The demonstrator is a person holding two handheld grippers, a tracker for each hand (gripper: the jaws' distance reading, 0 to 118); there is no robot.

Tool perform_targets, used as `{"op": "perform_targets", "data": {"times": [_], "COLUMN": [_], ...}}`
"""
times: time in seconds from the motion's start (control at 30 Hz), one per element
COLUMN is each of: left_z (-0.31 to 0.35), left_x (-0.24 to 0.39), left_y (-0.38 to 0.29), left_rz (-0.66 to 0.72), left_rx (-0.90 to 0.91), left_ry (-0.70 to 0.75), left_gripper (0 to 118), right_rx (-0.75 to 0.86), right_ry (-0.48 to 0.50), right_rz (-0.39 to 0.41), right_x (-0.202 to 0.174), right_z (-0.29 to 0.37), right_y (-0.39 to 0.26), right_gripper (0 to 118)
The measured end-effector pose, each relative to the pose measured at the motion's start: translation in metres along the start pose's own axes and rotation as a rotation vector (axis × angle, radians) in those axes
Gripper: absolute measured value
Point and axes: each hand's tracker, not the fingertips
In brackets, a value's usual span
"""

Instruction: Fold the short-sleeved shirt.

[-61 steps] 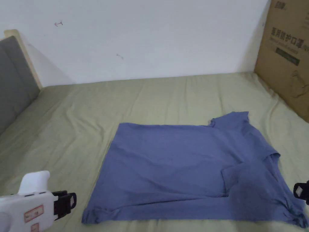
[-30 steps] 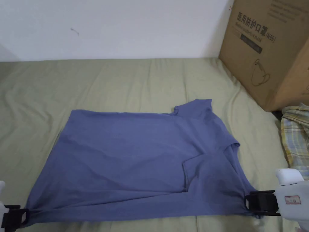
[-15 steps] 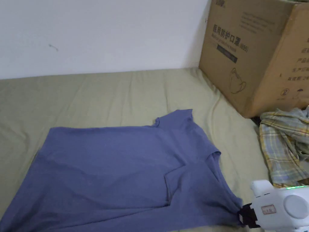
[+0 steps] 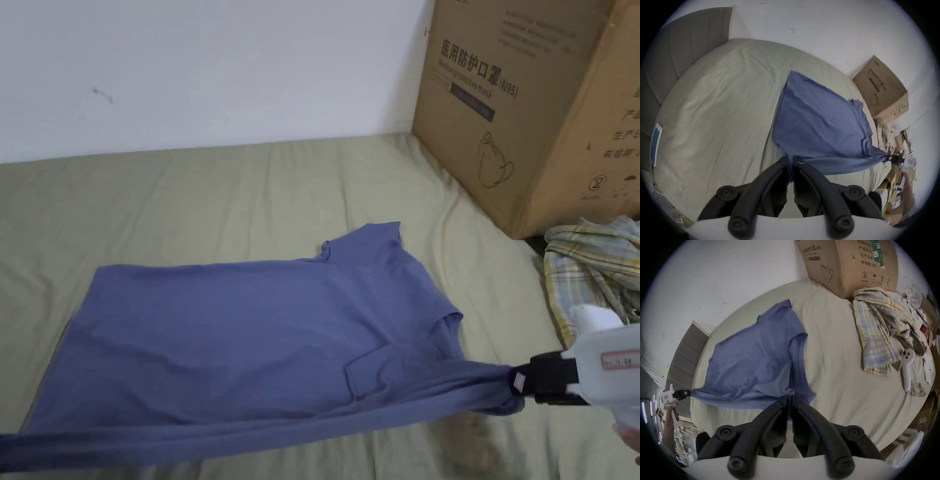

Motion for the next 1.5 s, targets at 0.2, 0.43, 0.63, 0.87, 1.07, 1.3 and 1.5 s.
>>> {"op": "perform_targets", "data": {"times": [0.2, 0.43, 0.63, 0.87, 1.07, 1.3, 1.5], "left_z": [-0.053, -0.138, -0.158, -0.12, -0.068, -0.053, -0.092], "left_x": [0.011, 0.022, 0.025, 0.023, 0.026, 0.021, 0.005], "left_y": [0.065, 0.12, 0.127, 0.101, 0.047, 0.013, 0.027], "left_rz": [0.042, 0.045, 0.024, -0.156, -0.254, -0.225, -0.146], "left_rx": [-0.051, -0.157, -0.133, -0.033, -0.051, -0.07, -0.109], "left_ry": [0.041, 0.107, 0.147, 0.112, 0.096, 0.105, 0.162], "left_gripper": [5, 6, 63, 112, 76, 1, 61], "right_rx": [-0.029, -0.145, -0.059, 0.05, 0.093, 0.095, 0.095], "right_ry": [-0.035, -0.146, -0.232, -0.189, -0.124, -0.108, -0.123], "right_rz": [-0.027, -0.013, 0.011, 0.01, 0.04, 0.164, 0.227], "right_x": [-0.004, 0.004, 0.004, -0.006, -0.033, -0.063, -0.075], "right_z": [-0.042, -0.119, -0.131, -0.086, -0.045, -0.042, -0.048], "right_y": [0.065, 0.088, 0.081, 0.059, 0.026, -0.004, -0.008], "right_gripper": [5, 5, 89, 99, 95, 0, 0]}}
